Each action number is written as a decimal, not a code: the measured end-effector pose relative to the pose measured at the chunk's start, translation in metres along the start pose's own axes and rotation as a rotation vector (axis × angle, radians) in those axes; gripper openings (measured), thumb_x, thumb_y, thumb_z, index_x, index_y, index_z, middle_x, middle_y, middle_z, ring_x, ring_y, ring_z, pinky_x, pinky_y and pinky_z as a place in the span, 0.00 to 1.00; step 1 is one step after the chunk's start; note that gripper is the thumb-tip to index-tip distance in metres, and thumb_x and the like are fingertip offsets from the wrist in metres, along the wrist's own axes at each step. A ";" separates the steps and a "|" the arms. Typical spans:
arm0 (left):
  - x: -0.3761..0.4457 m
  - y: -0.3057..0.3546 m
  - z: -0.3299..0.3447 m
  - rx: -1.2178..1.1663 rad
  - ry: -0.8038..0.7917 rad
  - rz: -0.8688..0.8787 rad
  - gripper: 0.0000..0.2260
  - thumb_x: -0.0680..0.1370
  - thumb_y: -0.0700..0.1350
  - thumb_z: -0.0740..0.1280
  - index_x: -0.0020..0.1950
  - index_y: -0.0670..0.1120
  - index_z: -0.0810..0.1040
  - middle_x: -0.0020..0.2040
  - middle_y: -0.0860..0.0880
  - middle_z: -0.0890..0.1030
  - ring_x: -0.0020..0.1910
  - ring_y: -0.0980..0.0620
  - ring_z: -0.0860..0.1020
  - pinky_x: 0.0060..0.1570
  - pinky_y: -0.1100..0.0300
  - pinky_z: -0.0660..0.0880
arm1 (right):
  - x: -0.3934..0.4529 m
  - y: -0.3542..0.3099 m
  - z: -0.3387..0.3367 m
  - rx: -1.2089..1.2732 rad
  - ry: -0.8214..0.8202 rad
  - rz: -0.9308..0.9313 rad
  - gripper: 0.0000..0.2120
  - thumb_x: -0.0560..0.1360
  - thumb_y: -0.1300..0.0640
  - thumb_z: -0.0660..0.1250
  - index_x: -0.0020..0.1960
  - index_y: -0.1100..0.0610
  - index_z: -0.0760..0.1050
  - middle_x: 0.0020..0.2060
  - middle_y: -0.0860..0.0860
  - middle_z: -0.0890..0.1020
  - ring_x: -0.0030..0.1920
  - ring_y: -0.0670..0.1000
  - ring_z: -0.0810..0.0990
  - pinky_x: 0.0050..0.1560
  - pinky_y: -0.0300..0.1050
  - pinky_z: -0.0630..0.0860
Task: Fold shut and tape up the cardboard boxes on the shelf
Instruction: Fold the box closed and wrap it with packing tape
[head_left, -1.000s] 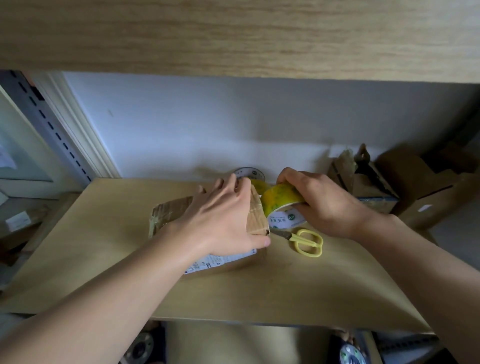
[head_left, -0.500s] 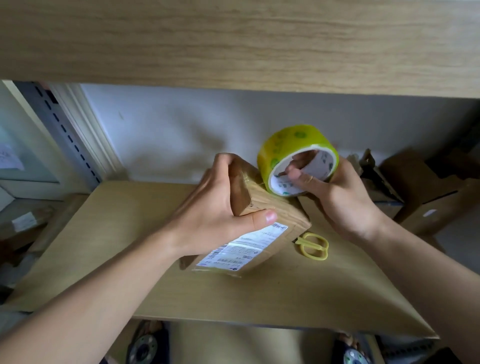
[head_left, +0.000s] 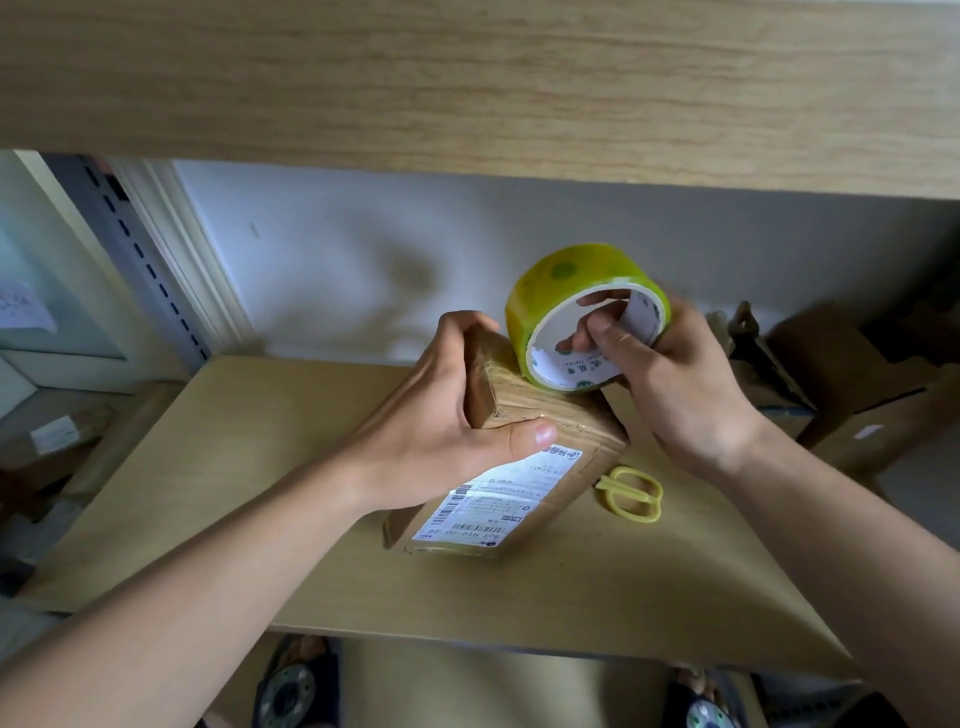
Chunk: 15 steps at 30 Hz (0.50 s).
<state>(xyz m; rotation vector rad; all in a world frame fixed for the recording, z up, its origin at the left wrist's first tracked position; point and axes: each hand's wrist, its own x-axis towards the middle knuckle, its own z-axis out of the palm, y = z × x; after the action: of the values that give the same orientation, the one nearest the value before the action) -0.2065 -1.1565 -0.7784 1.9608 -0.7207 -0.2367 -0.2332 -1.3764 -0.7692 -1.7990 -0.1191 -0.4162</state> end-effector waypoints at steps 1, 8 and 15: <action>-0.001 0.000 -0.001 0.000 0.001 0.004 0.33 0.68 0.64 0.75 0.66 0.57 0.63 0.63 0.48 0.76 0.63 0.48 0.77 0.64 0.42 0.75 | 0.001 -0.003 -0.001 -0.024 -0.008 -0.014 0.05 0.83 0.67 0.62 0.52 0.63 0.77 0.37 0.47 0.84 0.45 0.46 0.83 0.54 0.43 0.77; -0.010 -0.012 -0.012 -0.092 0.016 0.011 0.37 0.67 0.62 0.76 0.68 0.53 0.62 0.58 0.46 0.79 0.59 0.45 0.79 0.62 0.40 0.76 | 0.008 -0.012 -0.032 -0.210 0.003 -0.126 0.13 0.81 0.71 0.59 0.49 0.56 0.75 0.34 0.48 0.79 0.34 0.47 0.78 0.42 0.38 0.75; -0.019 -0.021 -0.020 -0.140 0.085 0.047 0.36 0.68 0.57 0.75 0.68 0.48 0.63 0.51 0.61 0.79 0.53 0.59 0.79 0.53 0.64 0.76 | 0.010 -0.018 -0.052 -0.472 -0.073 -0.217 0.21 0.73 0.73 0.60 0.56 0.51 0.78 0.45 0.50 0.83 0.46 0.45 0.81 0.47 0.32 0.74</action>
<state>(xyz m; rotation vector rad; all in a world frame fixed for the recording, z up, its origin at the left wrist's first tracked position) -0.2046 -1.1238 -0.7891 1.8080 -0.6765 -0.1693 -0.2401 -1.4227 -0.7382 -2.2776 -0.2883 -0.5676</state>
